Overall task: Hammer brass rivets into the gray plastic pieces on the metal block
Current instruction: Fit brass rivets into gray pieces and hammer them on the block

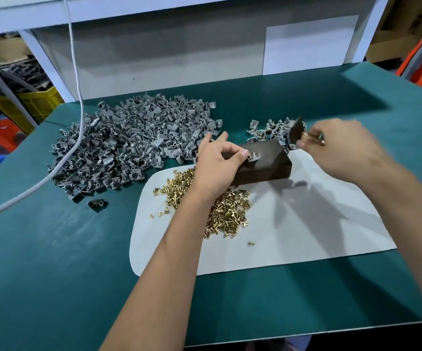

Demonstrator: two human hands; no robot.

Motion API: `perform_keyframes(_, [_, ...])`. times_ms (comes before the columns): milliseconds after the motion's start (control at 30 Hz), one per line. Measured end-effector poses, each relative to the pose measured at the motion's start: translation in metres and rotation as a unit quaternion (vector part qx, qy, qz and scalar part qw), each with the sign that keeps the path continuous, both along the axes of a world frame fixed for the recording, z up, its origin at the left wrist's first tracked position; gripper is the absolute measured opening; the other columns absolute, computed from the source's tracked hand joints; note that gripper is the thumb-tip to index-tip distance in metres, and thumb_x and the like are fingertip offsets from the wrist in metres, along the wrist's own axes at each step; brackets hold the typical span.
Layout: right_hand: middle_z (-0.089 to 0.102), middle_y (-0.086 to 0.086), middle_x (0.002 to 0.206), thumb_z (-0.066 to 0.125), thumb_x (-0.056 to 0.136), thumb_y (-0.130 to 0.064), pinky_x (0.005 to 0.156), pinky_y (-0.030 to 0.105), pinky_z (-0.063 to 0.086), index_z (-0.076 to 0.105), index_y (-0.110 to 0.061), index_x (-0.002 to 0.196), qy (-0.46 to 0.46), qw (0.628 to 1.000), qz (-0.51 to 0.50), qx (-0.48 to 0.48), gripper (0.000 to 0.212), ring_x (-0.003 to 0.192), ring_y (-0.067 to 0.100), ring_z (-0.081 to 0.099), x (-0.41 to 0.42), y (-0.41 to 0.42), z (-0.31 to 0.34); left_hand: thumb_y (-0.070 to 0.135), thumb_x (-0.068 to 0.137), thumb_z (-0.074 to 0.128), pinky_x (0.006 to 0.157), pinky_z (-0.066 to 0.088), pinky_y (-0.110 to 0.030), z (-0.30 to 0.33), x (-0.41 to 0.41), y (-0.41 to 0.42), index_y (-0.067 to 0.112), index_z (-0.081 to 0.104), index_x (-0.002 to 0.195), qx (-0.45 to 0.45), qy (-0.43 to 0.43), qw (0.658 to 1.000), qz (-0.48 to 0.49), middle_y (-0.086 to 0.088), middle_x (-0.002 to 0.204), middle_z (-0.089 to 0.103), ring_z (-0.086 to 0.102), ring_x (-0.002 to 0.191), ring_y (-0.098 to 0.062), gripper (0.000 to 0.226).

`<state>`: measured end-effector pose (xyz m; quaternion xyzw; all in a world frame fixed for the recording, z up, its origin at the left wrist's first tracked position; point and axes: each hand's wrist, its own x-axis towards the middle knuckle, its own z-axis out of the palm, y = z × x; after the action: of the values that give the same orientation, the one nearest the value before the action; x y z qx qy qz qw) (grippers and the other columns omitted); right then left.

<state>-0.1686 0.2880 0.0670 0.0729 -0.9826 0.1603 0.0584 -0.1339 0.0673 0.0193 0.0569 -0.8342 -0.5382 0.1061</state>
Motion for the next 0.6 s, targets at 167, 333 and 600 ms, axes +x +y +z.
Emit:
perform_keyframes(167, [0.067, 0.012, 0.088, 0.070, 0.091, -0.031, 0.074, 0.037, 0.051, 0.056, -0.026, 0.071, -0.058, 0.997, -0.017, 0.041, 0.025, 0.087, 0.037, 0.061, 0.000, 0.010, -0.018, 0.020, 0.095, 0.072, 0.111, 0.001, -0.024, 0.002, 0.001, 0.001, 0.021, 0.080, 0.091, -0.008, -0.004, 1.000, -0.007, -0.003, 0.163, 0.037, 0.008, 0.156, -0.008, 0.010])
perform_keyframes(333, [0.070, 0.010, 0.097, 0.072, 0.086, -0.025, 0.082, 0.039, 0.054, 0.063, -0.027, 0.075, -0.047, 0.998, -0.005, 0.048, 0.015, 0.092, 0.037, 0.062, 0.001, 0.006, -0.023, 0.023, 0.094, 0.073, 0.116, -0.001, -0.027, 0.004, 0.003, 0.000, 0.024, 0.079, 0.089, -0.031, 0.001, 0.999, -0.009, -0.001, 0.165, 0.034, 0.006, 0.155, -0.005, 0.008])
perform_keyframes(600, [0.061, 0.000, 0.109, 0.070, 0.091, -0.032, 0.095, 0.045, 0.044, 0.068, -0.028, 0.118, 0.108, 0.966, 0.233, 0.033, 0.028, 0.107, 0.029, 0.048, 0.009, -0.032, -0.013, 0.023, 0.093, 0.073, 0.113, 0.001, -0.021, 0.007, 0.005, 0.000, 0.031, 0.075, 0.084, -0.070, 0.037, 0.997, -0.014, -0.008, 0.161, 0.039, 0.004, 0.156, -0.006, 0.012])
